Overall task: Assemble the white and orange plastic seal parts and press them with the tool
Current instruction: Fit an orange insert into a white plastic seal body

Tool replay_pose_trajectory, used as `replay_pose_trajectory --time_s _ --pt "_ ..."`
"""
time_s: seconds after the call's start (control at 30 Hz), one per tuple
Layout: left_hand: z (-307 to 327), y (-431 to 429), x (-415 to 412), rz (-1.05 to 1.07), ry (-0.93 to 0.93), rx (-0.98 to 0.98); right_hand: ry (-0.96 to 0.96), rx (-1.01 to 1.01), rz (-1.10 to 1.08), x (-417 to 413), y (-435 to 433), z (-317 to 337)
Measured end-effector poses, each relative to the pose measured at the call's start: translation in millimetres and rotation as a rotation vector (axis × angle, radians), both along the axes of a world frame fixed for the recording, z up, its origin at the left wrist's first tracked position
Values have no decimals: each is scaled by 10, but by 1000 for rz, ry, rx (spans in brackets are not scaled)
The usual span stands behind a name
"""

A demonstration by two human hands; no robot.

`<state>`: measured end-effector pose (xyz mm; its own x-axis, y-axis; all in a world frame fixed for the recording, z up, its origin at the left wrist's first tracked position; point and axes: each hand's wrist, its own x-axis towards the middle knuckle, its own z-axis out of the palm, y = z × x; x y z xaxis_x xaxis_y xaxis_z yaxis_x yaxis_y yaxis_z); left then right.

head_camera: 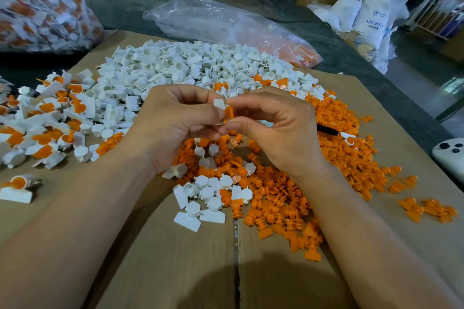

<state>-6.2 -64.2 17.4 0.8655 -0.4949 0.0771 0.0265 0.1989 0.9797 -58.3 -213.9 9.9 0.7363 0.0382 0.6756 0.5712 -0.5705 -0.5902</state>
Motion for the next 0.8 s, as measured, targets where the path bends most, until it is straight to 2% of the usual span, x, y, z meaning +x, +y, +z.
replay_pose_trajectory --time_s 0.4,0.8 --pt "-18 -1 -19 10 -22 19 57 16 -34 -10 3 -16" --pt "5 8 10 7 51 -40 131 29 -34 9 -59 -23"
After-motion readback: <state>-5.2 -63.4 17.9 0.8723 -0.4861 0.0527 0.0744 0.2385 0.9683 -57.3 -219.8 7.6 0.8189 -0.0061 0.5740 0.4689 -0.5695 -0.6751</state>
